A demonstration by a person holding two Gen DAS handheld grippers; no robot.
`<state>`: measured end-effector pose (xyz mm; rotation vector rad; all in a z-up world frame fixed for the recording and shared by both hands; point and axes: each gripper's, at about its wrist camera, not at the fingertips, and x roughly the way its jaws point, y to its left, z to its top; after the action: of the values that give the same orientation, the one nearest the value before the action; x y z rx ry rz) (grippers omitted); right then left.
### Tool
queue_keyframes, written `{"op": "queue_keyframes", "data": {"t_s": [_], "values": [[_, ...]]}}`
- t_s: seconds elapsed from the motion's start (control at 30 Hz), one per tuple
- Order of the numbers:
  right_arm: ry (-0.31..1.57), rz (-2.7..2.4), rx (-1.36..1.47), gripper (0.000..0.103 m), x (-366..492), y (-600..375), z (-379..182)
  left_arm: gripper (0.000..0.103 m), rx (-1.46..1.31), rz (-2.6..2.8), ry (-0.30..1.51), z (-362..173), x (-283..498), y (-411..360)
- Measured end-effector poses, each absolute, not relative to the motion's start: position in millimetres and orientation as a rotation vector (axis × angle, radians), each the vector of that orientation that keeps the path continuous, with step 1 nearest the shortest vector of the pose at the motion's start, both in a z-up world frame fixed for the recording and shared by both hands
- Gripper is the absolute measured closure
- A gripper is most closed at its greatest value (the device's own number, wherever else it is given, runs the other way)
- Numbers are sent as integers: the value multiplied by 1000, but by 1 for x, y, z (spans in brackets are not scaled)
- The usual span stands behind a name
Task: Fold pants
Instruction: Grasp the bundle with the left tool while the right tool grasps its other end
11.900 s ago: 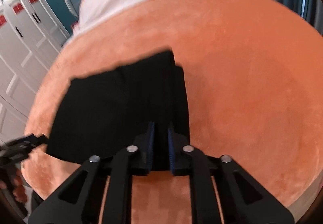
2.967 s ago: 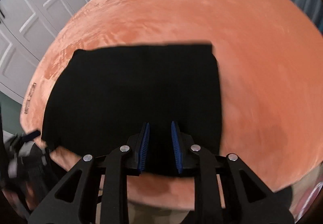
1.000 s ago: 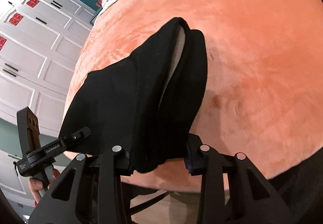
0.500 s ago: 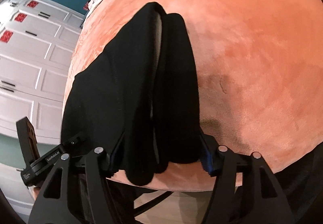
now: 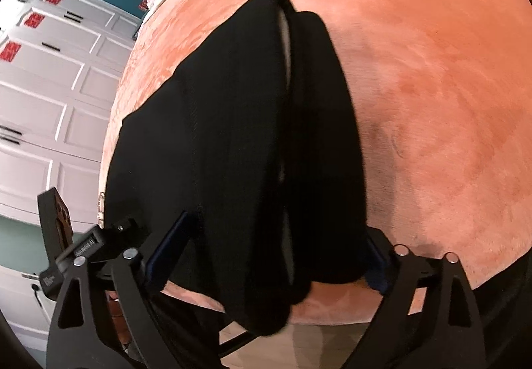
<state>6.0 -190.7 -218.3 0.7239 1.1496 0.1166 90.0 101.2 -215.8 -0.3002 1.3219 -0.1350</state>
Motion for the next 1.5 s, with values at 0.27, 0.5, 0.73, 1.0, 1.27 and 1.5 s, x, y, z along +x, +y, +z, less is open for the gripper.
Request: {"op": "queue_keyframes", "data": {"t_s": [0.27,0.5,0.73,1.0,1.27,1.5], "values": [[1116,119,841,10,3,-205,-223,8,-462,-231,1362,-225,107,107],[1108,105,901,52,1,-216,-227,38,-419,-242,1324,-217,93,91],[1109,102,808,67,6,-199,-203,75,-395,-247,1292,-186,90,92],[1067,148,713,68,-8,-188,-161,80,-410,-286,1270,-155,69,94],[1113,142,727,68,-23,-183,-169,80,-257,-240,1279,-155,45,89],[1136,110,748,68,-16,-179,-188,80,-228,-222,1279,-156,46,80]]}}
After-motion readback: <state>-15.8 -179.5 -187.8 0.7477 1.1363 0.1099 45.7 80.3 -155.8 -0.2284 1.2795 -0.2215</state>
